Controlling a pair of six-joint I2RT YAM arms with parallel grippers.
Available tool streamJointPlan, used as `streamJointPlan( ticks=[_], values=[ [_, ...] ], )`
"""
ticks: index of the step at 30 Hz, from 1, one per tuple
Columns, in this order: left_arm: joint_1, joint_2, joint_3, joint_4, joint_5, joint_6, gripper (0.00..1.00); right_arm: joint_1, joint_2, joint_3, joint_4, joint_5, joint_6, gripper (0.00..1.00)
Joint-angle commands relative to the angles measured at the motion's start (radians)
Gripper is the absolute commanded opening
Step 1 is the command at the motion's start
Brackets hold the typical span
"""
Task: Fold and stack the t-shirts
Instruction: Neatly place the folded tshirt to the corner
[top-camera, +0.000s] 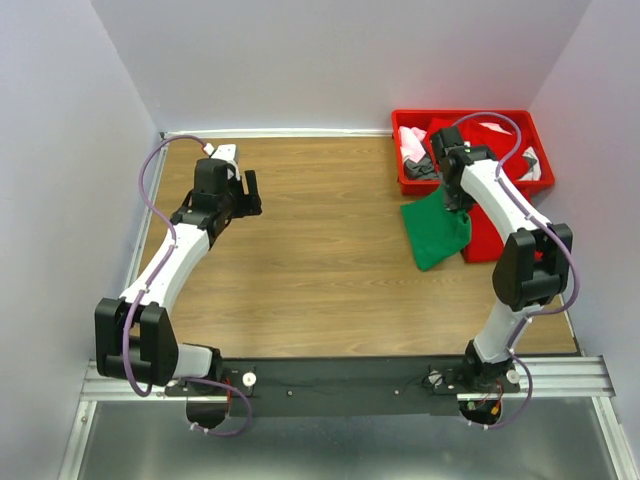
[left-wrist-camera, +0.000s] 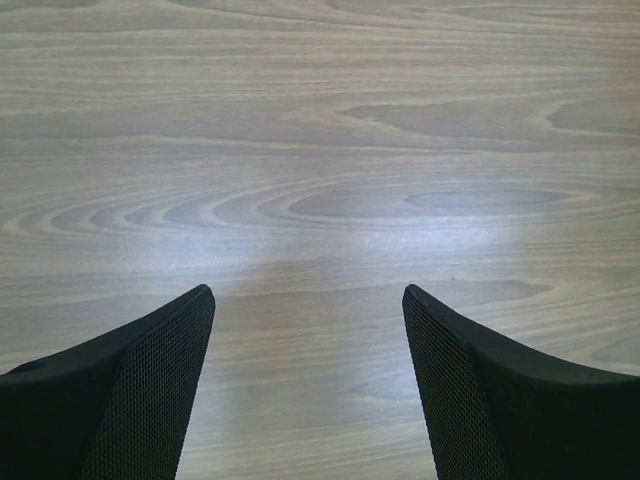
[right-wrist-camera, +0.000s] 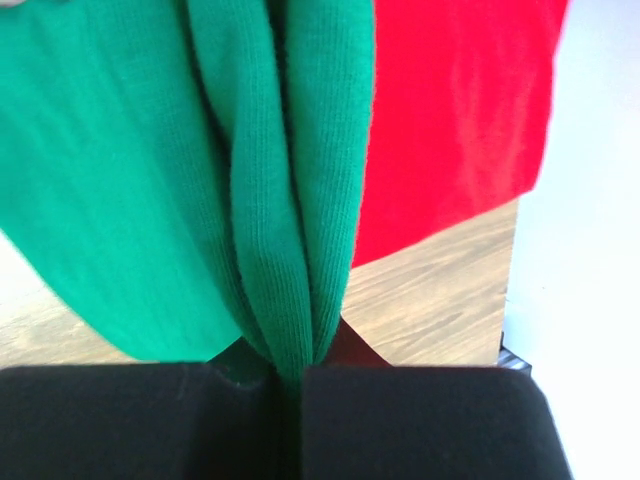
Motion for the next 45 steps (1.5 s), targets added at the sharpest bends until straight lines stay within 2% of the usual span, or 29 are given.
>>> streamJointPlan(
  ticks=[1,28,42,45],
  values=[
    [0.009,-0.033,-0.001,0.024,0.013,0.016,0.84,-0.023,-0.016,0.052,-0.054,0.038,-0.018,0.01],
    [0.014,-0.039,-0.007,0.034,0.048,0.016,0.84,-0.075,-0.024,0.225,-0.166,0.084,0.002,0.00],
    [0.015,-0.041,-0.011,0.038,0.071,0.015,0.84,-0.135,-0.012,0.248,-0.169,0.130,0.039,0.00],
    [0.015,-0.041,-0.011,0.038,0.071,0.018,0.84,-0.146,0.013,0.227,-0.168,0.186,0.044,0.00]
  ],
)
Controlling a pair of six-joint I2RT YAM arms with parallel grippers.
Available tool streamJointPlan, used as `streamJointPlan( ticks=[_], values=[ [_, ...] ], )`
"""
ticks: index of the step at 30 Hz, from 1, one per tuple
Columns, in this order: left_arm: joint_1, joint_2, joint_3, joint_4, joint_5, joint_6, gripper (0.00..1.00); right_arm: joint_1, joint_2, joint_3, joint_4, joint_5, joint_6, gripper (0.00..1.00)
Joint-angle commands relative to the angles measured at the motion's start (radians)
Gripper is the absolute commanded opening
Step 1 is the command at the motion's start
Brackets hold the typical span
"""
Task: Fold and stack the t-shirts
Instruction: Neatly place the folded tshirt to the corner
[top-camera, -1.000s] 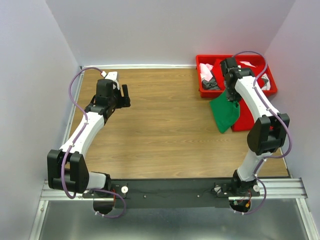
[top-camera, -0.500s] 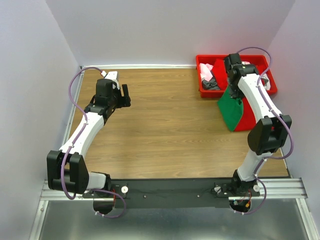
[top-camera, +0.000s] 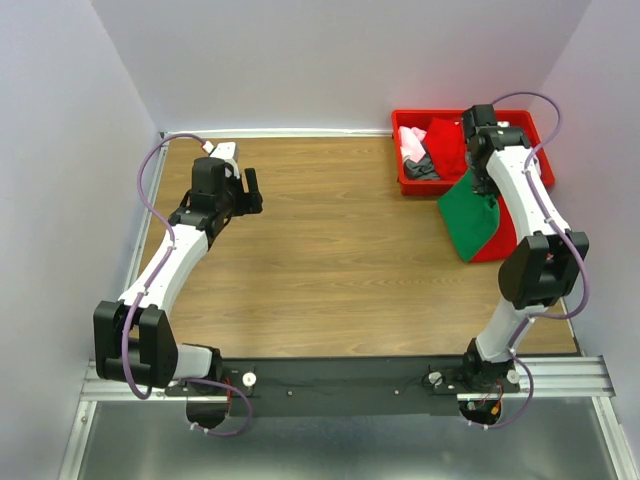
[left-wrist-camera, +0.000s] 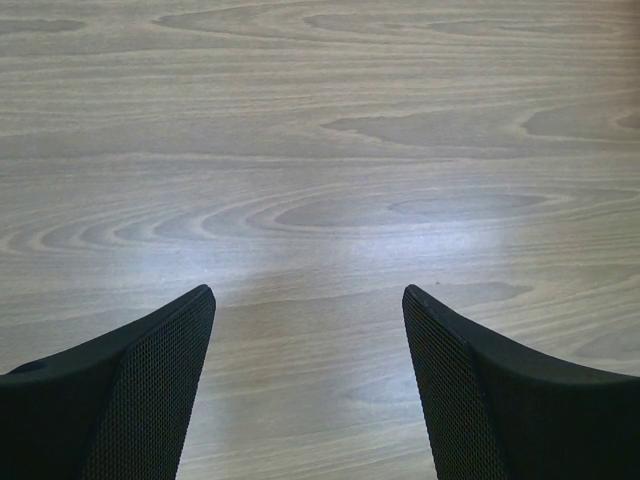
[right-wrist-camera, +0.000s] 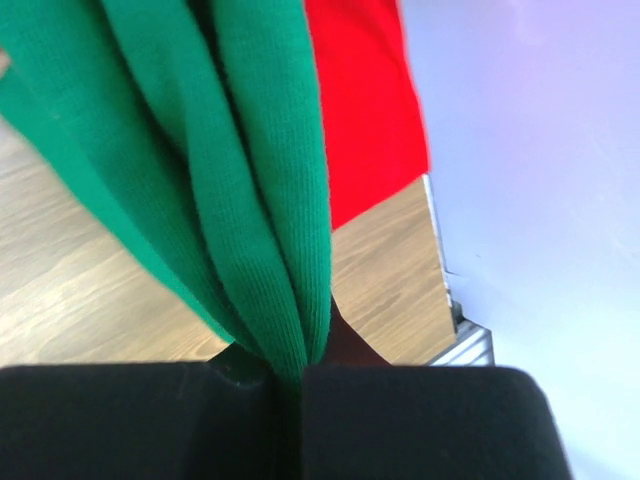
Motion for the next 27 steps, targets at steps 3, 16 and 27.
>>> streamJointPlan(
  ticks=[3,16,27],
  values=[
    [0.009,-0.028,-0.012,0.017,0.029,0.011,0.84,-0.032,0.029,-0.007,0.001,0.148,0.042,0.00],
    [0.010,-0.025,-0.015,0.022,0.051,0.010,0.83,-0.138,0.119,-0.153,0.196,0.191,0.023,0.00],
    [0.010,-0.017,-0.018,0.025,0.060,0.008,0.83,-0.230,0.207,-0.181,0.308,0.225,-0.044,0.01]
  ],
)
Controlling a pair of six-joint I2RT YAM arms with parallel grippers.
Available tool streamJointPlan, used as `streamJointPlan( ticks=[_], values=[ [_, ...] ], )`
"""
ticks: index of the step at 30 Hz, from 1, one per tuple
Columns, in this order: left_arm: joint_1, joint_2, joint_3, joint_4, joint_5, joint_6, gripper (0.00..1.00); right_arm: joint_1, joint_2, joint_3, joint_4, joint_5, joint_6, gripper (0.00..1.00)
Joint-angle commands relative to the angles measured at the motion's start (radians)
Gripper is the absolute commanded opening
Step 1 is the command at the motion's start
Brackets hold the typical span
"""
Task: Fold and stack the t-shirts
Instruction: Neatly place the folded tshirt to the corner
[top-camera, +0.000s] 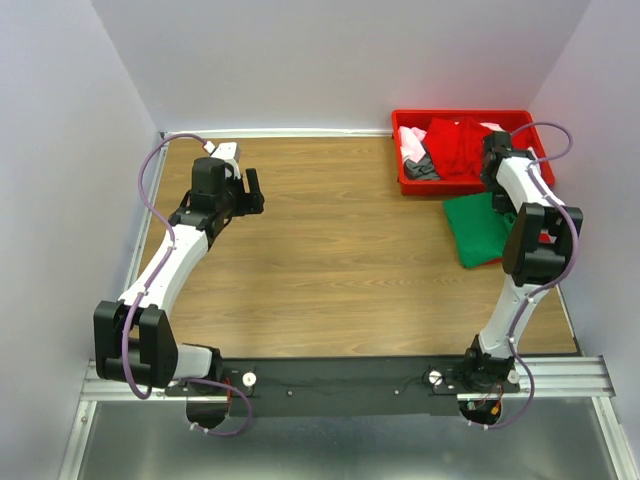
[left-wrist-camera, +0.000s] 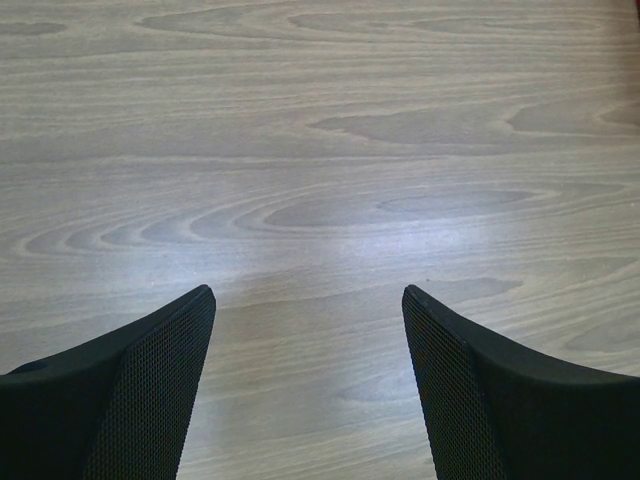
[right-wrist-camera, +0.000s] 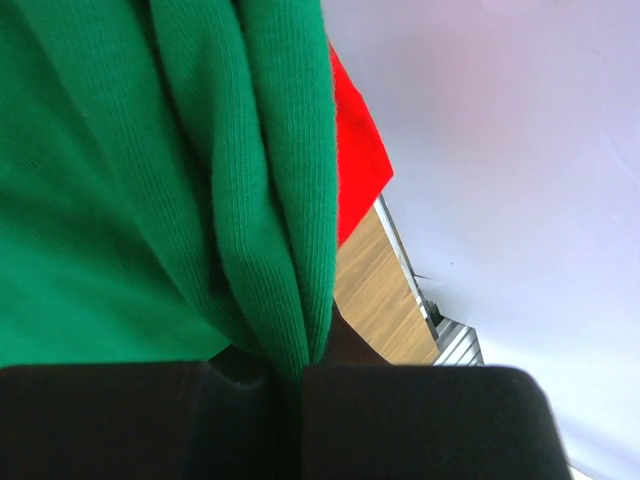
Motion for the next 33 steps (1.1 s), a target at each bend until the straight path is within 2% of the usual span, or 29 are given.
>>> streamJointPlan(
  ticks=[1,5,15,22,24,30,32,33],
  values=[
    [0.009,-0.014,-0.016,0.017,0.037,0.008,0.83,-0.030,0.034,-0.018,0.089,0.068,-0.022,0.01],
    [0.009,-0.012,-0.016,0.018,0.042,0.008,0.83,-0.039,0.064,-0.034,0.132,0.077,-0.052,0.06],
    [0.009,-0.003,-0.015,0.018,0.050,0.006,0.83,-0.100,0.088,-0.035,0.180,0.054,-0.065,0.07],
    [0.009,0.006,-0.015,0.020,0.057,0.006,0.83,-0.103,0.126,-0.015,0.200,0.085,-0.083,0.21],
    [0.009,0.008,-0.016,0.022,0.057,0.006,0.83,-0.103,0.133,-0.008,0.202,0.118,-0.075,0.27],
    [0.010,0.011,-0.016,0.020,0.056,0.006,0.83,-0.112,0.127,0.024,0.206,0.194,-0.055,0.64],
    [0.009,0.011,-0.016,0.020,0.054,0.007,0.83,-0.112,0.120,0.034,0.205,0.220,-0.046,0.71],
    [0.009,0.011,-0.015,0.022,0.054,0.006,0.83,-0.115,0.113,0.037,0.205,0.226,-0.037,0.78]
  ],
)
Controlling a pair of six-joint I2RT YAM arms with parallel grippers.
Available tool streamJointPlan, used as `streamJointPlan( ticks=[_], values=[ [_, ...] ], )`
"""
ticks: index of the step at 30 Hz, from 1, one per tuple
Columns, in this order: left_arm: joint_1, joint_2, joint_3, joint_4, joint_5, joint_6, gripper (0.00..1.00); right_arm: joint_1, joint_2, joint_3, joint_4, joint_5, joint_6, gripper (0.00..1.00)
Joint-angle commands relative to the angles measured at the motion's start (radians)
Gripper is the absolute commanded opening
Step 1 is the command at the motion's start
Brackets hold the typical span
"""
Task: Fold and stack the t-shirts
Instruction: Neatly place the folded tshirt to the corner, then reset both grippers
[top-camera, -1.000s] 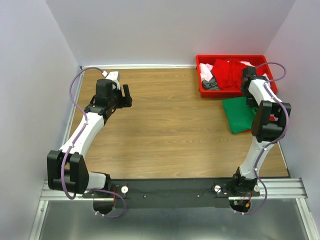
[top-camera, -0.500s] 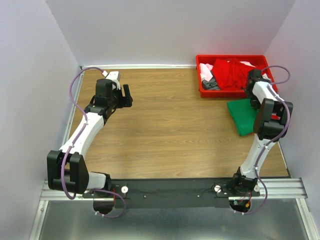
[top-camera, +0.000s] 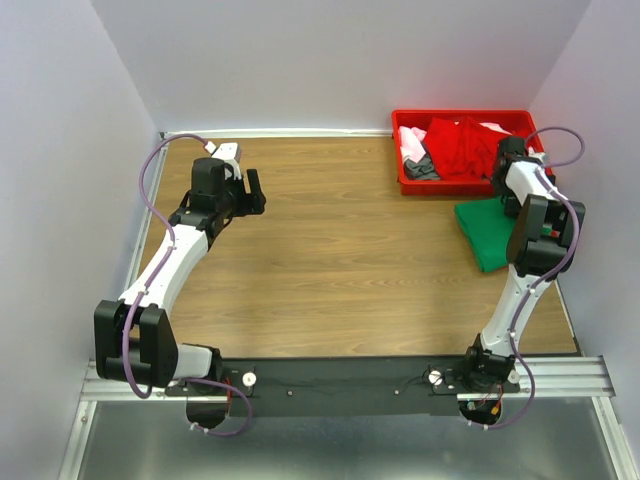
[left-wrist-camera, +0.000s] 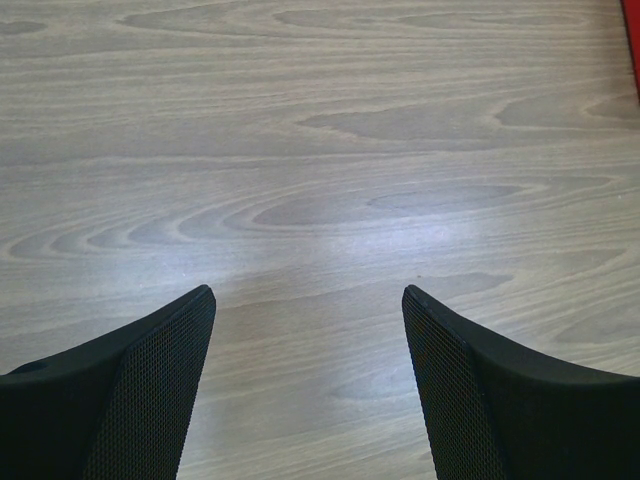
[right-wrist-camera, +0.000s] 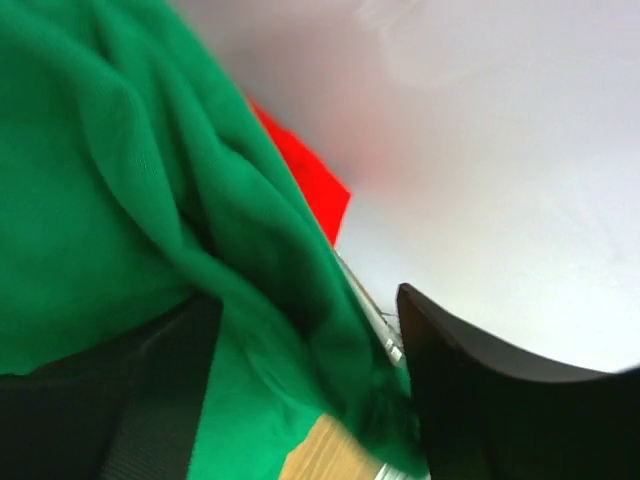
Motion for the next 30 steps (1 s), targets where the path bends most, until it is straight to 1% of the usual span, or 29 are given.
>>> streamJointPlan(
  ticks=[1,3,4,6,9,14,17,19,20,21,22,23,24,25,26,28,29,30],
  values=[
    [0.005,0.008,-0.010,0.013,0.022,0.008,0.83,-0.015,-0.008,0.041,0.027,0.102,0.042,0.79],
    [0.005,0.008,-0.010,0.013,0.022,0.008,0.83,-0.019,-0.016,0.041,0.027,0.111,0.053,0.86],
    [0.005,0.008,-0.011,0.012,0.022,0.008,0.83,-0.019,-0.023,0.041,0.027,0.118,0.057,0.95],
    [0.005,0.008,-0.013,0.012,0.022,0.008,0.83,-0.022,-0.034,0.032,0.027,0.141,0.067,0.98],
    [0.005,0.002,-0.014,0.013,0.015,0.010,0.83,-0.038,-0.068,0.014,0.027,0.144,0.083,1.00],
    [0.004,-0.017,-0.014,0.016,0.017,0.011,0.83,-0.075,-0.147,-0.031,0.024,0.095,0.123,1.00],
    [0.004,-0.041,-0.016,0.025,0.031,0.010,0.84,-0.075,-0.250,-0.055,0.019,0.026,0.158,1.00],
    [0.002,-0.075,-0.024,0.047,0.040,0.008,0.84,-0.075,-0.360,-0.067,0.016,-0.031,0.188,1.00],
    [0.002,-0.089,-0.030,0.054,0.038,0.007,0.84,-0.075,-0.397,-0.078,0.012,-0.104,0.194,1.00],
    [0.002,-0.101,-0.037,0.065,0.029,0.005,0.84,-0.075,-0.446,-0.083,0.007,-0.134,0.204,1.00],
    [0.002,-0.125,-0.039,0.064,0.009,-0.001,0.85,-0.075,-0.533,-0.095,0.002,-0.210,0.209,1.00],
    [0.002,-0.138,-0.042,0.059,0.000,-0.007,0.85,-0.073,-0.592,-0.109,0.002,-0.250,0.214,1.00],
    [0.004,-0.150,-0.047,0.050,-0.005,-0.012,0.85,-0.075,-0.641,-0.123,-0.001,-0.279,0.238,1.00],
    [0.002,-0.176,-0.048,0.041,-0.012,-0.016,0.86,-0.075,-0.752,-0.138,-0.004,-0.315,0.247,1.00],
    [0.002,-0.193,-0.051,0.030,-0.024,-0.030,0.86,-0.075,-0.808,-0.173,-0.004,-0.389,0.254,1.00],
    [0.002,-0.230,-0.059,-0.013,-0.058,-0.046,0.86,-0.068,-0.925,-0.208,-0.002,-0.451,0.283,1.00],
    [0.002,-0.271,-0.057,-0.031,-0.093,-0.050,0.87,-0.056,-1.025,-0.222,-0.001,-0.497,0.287,1.00],
    [0.004,-0.295,-0.045,-0.071,-0.109,-0.062,0.87,-0.026,-1.078,-0.245,-0.002,-0.510,0.295,1.00]
  ],
)
